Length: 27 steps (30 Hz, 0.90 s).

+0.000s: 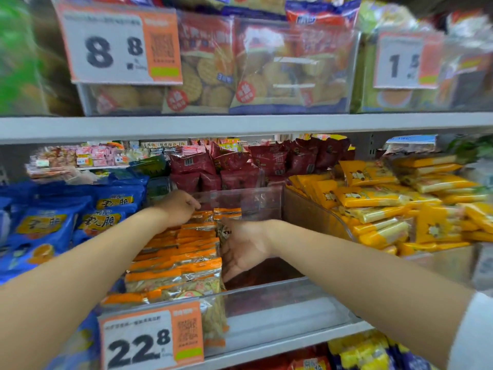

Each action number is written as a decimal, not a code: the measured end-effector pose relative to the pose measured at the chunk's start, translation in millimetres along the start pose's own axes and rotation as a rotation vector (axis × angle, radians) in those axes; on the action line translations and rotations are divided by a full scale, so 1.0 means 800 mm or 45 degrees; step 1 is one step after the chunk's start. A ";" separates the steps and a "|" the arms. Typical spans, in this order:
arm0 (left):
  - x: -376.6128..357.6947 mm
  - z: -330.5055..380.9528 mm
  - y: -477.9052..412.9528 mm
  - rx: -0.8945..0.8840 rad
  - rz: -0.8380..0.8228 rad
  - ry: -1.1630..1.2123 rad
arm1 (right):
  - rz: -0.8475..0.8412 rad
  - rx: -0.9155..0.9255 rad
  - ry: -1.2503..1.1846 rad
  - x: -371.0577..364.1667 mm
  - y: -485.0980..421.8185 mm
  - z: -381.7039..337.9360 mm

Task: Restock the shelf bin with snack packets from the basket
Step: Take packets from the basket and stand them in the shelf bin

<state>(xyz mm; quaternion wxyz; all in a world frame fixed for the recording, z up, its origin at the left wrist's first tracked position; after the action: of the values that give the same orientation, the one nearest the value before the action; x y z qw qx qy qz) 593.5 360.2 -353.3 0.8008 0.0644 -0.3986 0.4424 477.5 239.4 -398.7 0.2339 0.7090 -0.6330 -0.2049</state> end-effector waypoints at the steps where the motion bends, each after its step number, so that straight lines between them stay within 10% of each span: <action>1: 0.002 0.000 0.002 0.004 0.004 0.004 | 0.047 -0.042 0.020 0.004 0.004 -0.003; 19: 0.034 0.023 0.080 0.107 0.112 0.172 | -0.027 -0.140 0.022 -0.041 0.047 0.034; 27: 0.049 0.049 0.135 0.100 0.112 0.223 | 0.877 0.311 0.363 -0.041 0.077 0.033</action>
<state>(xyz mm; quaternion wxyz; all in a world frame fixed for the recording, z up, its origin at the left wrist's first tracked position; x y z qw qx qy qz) 500.3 432.7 -326.4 0.8093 0.0392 -0.3119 0.4962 408.9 264.7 -384.3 0.2882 0.4990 -0.8149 0.0630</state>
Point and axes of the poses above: each hand's wrist, its own y-axis away from the middle knuckle, its own x-axis out of the back of the hand, z = x × y, the point moved 1 cm from there along -y, towards the middle knuckle, and after that the axes turned 12 degrees about y, right-handed, at the moved point
